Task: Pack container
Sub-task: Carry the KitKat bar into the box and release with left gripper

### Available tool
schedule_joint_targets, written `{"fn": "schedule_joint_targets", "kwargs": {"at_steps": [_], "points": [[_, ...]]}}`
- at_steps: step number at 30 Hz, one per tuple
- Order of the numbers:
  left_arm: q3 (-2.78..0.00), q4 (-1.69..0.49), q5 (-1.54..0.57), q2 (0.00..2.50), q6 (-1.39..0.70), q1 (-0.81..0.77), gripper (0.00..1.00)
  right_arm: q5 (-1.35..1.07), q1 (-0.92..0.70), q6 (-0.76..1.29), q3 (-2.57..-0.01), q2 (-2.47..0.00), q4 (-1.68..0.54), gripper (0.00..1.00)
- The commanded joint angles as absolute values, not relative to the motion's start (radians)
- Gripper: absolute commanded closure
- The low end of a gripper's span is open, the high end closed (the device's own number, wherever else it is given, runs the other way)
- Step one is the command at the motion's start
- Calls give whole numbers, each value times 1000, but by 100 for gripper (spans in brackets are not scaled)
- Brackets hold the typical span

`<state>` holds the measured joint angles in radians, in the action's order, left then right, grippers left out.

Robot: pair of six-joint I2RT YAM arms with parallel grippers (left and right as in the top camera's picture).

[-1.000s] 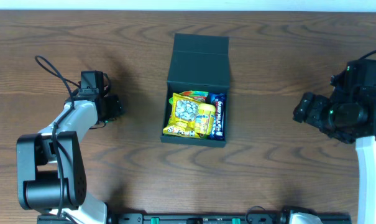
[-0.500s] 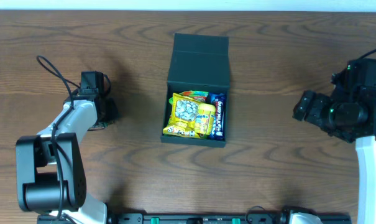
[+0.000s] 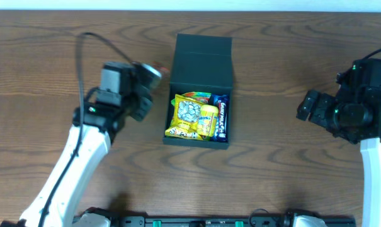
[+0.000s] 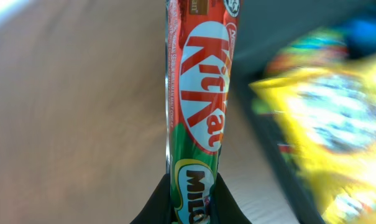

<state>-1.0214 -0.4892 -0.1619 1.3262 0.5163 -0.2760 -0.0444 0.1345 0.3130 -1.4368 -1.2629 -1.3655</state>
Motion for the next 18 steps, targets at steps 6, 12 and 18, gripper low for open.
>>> {"fn": "schedule_joint_targets", "kwargs": {"at_steps": [6, 12, 18], "points": [[-1032, -387, -245, 1356, 1184, -402, 94, -30, 143, 309, -1438, -1255, -1369, 4], [-1032, -252, -301, 1456, 1269, -408, 94, -30, 143, 309, -1438, -1255, -1370, 3], [-1032, -160, -307, 1544, 1287, -409, 94, -30, 143, 309, -1438, -1255, -1376, 3]]}}
